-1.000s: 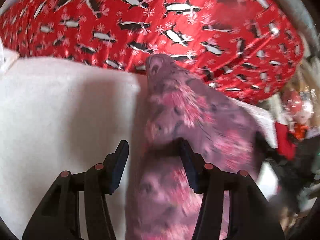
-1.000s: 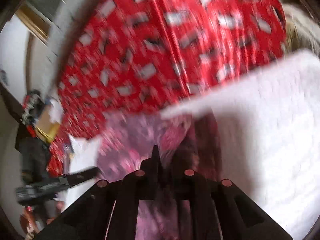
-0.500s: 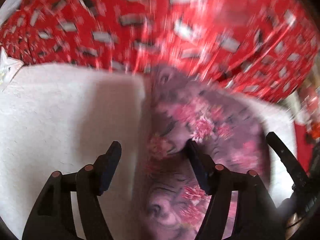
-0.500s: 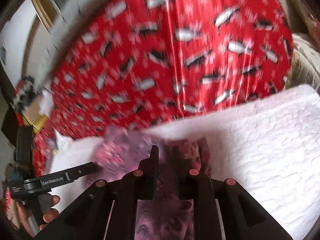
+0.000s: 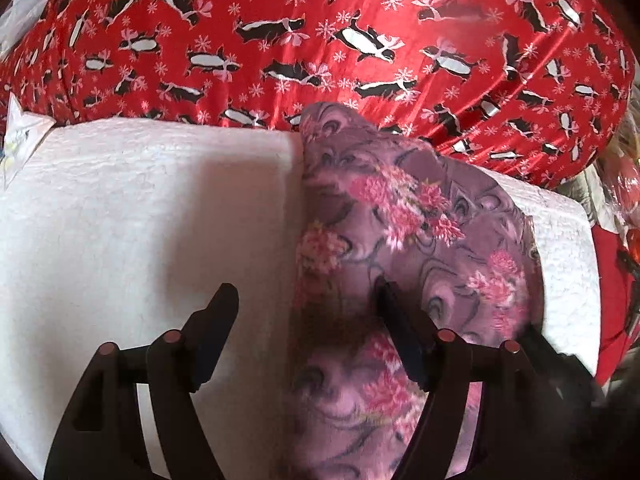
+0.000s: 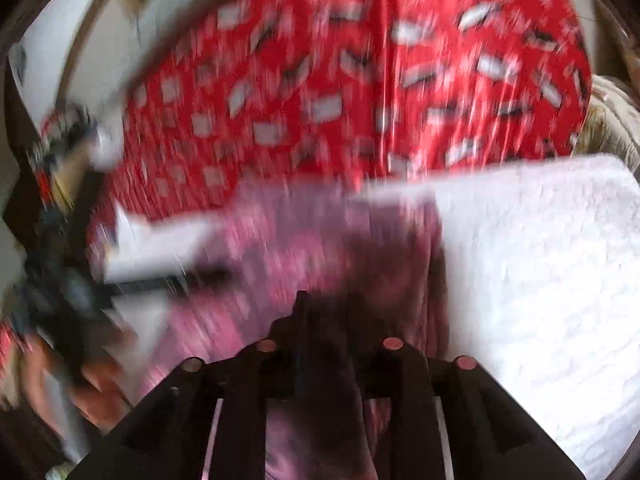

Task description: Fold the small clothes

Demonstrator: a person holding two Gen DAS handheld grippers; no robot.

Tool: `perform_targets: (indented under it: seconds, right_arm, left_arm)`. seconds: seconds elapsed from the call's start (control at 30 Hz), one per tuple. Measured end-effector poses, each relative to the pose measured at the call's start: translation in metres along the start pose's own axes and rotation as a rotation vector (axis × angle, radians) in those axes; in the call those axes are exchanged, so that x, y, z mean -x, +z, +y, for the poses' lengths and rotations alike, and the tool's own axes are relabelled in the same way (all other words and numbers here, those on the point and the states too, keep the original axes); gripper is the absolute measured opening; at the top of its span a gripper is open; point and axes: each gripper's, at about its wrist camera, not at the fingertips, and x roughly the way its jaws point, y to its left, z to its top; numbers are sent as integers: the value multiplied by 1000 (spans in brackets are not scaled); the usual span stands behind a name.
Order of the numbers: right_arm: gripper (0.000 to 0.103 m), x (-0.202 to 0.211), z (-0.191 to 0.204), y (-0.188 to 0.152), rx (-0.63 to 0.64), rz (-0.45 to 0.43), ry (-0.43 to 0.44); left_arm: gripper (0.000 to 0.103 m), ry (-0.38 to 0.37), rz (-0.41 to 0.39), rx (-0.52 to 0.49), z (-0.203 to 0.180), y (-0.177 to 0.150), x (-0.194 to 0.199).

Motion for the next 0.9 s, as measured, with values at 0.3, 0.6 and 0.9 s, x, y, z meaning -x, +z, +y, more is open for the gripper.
perform_targets:
  seconds: [0.3, 0.6, 0.9]
  right_arm:
    - [48, 46, -12, -29, -34, -30, -7]
    - [45, 52, -35, -66, -178, 58, -7]
    - [8, 59, -32, -63, -103, 28, -27]
  left_arm:
    - [74, -19, -29, -41, 31, -64, 45]
    - [74, -81, 60, -11, 50, -121, 40]
    - [74, -95, 87, -39, 41, -121, 41]
